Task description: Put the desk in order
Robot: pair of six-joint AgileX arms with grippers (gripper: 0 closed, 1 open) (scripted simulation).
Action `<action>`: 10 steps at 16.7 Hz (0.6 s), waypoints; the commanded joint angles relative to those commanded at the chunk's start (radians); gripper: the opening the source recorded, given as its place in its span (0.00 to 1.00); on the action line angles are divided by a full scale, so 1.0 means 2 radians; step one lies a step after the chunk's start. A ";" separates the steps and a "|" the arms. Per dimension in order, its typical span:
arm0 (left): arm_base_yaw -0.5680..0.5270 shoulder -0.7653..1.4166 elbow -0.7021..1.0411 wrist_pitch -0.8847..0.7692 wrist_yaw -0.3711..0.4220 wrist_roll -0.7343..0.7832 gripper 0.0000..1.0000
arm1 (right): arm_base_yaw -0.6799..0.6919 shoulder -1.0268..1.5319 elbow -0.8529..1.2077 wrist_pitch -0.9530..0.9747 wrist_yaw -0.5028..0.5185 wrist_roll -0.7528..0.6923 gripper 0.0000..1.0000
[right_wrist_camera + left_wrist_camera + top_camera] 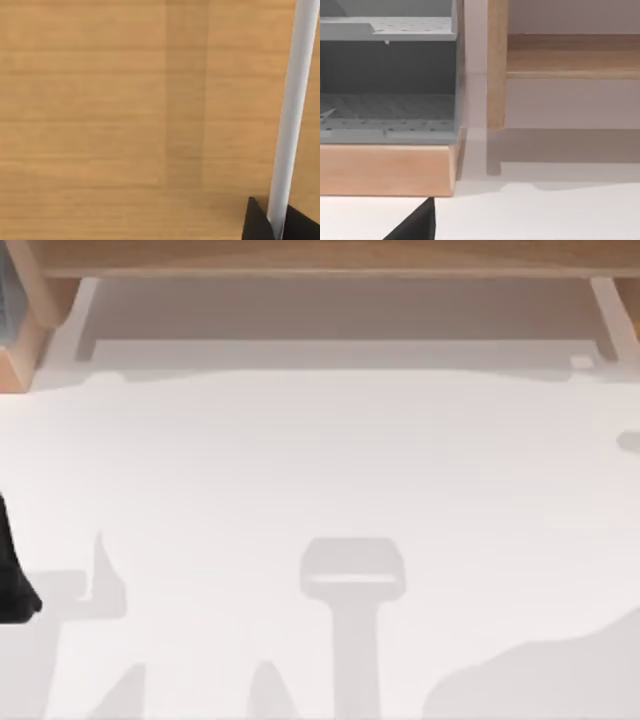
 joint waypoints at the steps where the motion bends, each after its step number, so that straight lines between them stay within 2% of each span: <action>1: 0.000 0.000 0.000 0.000 0.000 0.000 1.00 | 0.003 0.006 0.022 -0.010 0.003 0.000 0.00; 8: 0.000 0.000 0.000 0.000 0.000 0.000 1.00 | 0.016 0.028 0.059 -0.039 0.015 0.001 0.00; 10: 0.000 0.000 0.000 0.000 0.000 0.000 1.00 | 0.016 0.028 0.059 -0.039 0.015 0.001 0.15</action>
